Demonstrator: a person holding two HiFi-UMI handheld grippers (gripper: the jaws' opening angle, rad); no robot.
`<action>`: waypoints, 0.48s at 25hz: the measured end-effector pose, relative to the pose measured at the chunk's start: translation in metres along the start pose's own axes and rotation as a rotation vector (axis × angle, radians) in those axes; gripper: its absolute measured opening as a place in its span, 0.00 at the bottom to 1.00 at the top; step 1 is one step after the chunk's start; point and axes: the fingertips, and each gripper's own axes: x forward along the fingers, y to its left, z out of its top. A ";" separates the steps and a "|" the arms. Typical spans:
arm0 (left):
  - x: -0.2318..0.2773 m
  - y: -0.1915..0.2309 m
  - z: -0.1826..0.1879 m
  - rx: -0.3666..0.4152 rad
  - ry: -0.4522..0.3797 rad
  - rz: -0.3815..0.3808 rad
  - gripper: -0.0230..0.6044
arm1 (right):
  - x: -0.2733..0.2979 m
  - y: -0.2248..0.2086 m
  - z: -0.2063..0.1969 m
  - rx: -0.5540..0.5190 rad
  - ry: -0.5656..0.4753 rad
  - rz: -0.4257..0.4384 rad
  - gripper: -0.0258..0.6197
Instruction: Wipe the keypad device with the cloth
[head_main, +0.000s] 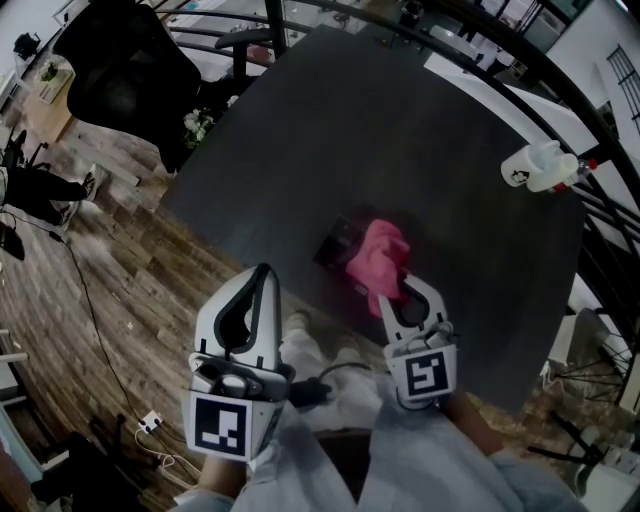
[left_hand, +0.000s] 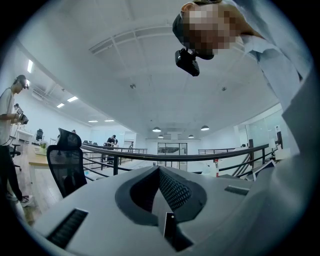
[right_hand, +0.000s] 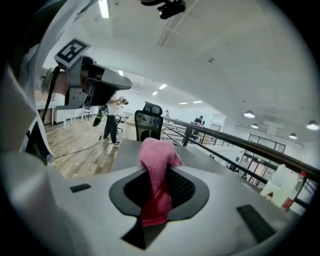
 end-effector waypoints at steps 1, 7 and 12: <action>0.000 0.000 0.001 0.002 -0.002 0.002 0.04 | 0.004 -0.004 0.008 -0.009 -0.019 -0.008 0.15; -0.006 0.009 0.003 0.006 -0.005 0.028 0.04 | 0.045 -0.011 0.032 -0.081 -0.050 -0.021 0.15; -0.013 0.021 0.002 0.006 0.001 0.056 0.04 | 0.080 0.002 0.027 -0.114 -0.025 -0.009 0.15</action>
